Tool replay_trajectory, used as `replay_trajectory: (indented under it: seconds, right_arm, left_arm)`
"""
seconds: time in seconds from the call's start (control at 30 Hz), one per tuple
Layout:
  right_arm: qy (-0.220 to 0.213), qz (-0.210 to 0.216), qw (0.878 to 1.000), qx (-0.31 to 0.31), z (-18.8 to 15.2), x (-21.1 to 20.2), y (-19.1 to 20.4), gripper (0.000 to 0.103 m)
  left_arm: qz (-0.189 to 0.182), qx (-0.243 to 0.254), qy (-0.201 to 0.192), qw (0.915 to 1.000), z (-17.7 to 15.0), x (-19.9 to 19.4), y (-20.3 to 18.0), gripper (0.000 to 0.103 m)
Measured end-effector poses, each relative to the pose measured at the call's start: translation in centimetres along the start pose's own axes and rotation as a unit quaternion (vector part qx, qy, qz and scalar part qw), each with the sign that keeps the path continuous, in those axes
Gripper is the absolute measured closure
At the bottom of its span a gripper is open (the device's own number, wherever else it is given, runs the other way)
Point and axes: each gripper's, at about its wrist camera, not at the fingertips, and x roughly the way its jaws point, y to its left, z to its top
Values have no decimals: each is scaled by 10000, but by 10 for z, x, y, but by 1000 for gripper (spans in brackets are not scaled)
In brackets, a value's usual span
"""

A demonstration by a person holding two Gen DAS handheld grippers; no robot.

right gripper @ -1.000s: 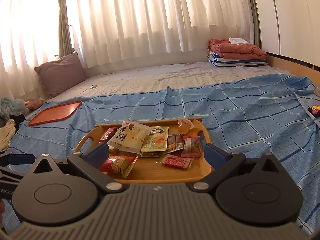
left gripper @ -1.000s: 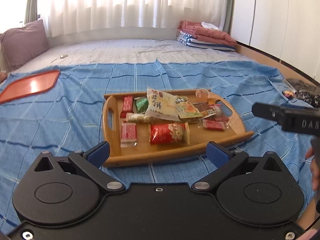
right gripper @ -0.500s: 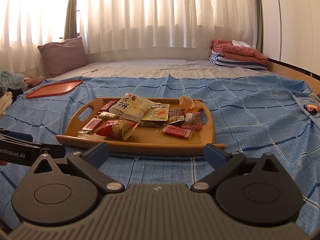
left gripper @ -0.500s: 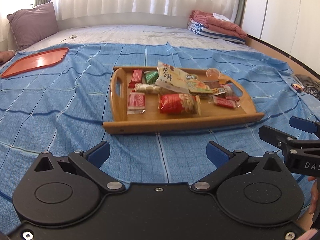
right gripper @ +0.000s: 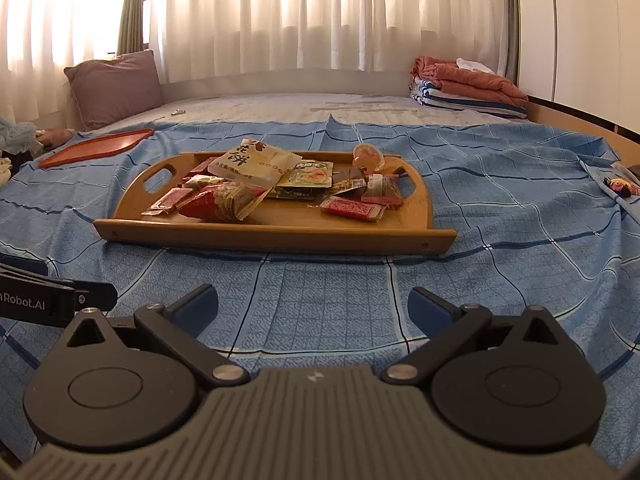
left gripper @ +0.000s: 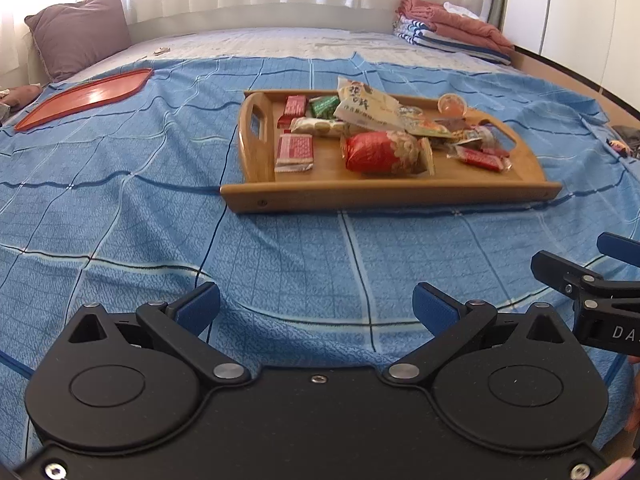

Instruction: Organize snacks

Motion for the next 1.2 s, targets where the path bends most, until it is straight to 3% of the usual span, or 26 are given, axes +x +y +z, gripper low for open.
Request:
replay_trajectory:
  seconds: [0.17,0.3,0.47,0.77,1.2]
  right_arm:
    - [95,-74,9999,22,-10,9,0,0]
    - [233,-115,9996,-60,-19,16,2,0]
    - [440,-18,9990,-103,-22,23,3,0]
    - [313,-76,9993,-196,-28,24,7,0]
    - [250,-93,9994,-213,-30,24,7,0]
  left_arm:
    - [90,-43,166,9998,-9,14,2,0]
    - [201,174,56,9996,-13,16,-3,0]
    - [177,-6,-21,9998,-16,20,0,0]
    - [253,-18,-260,9993,-23,22,-1,0]
    - [224,-29,-311,9993,-25,21,0,0]
